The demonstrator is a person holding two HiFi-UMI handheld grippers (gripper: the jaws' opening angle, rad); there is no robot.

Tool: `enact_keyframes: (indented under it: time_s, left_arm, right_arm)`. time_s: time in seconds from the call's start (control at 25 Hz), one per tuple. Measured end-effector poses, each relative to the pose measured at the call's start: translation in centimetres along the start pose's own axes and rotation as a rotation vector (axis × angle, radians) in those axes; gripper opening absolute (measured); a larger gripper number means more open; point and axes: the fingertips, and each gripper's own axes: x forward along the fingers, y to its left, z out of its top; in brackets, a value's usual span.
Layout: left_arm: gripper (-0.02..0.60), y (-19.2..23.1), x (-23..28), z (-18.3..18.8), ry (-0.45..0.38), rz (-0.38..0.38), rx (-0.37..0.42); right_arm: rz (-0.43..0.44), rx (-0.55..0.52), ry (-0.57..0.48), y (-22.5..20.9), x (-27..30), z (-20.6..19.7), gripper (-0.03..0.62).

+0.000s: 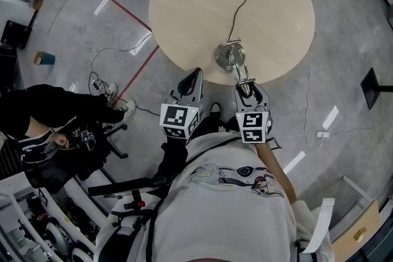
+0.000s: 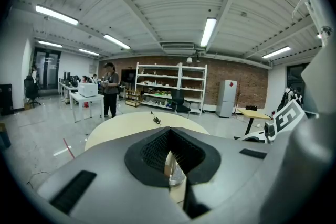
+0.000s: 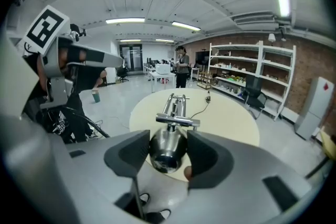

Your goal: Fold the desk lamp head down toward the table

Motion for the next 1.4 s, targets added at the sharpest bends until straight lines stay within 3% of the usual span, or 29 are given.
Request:
enact_keyframes:
  time_s: [0.68,1.4]
  left_arm:
    - [0.003,0.7,-0.4,-0.8,0.011,0.019,0.005]
    - [0.003,0.9,-1.0,-0.8,0.018,0.033,0.011]
  right_arm:
    - [0.003,-0.001,0.073,0.0,3.6,-4.4,0.2]
    - [0.027,0.045,0.128,0.0,6.3,-6.5,0.183]
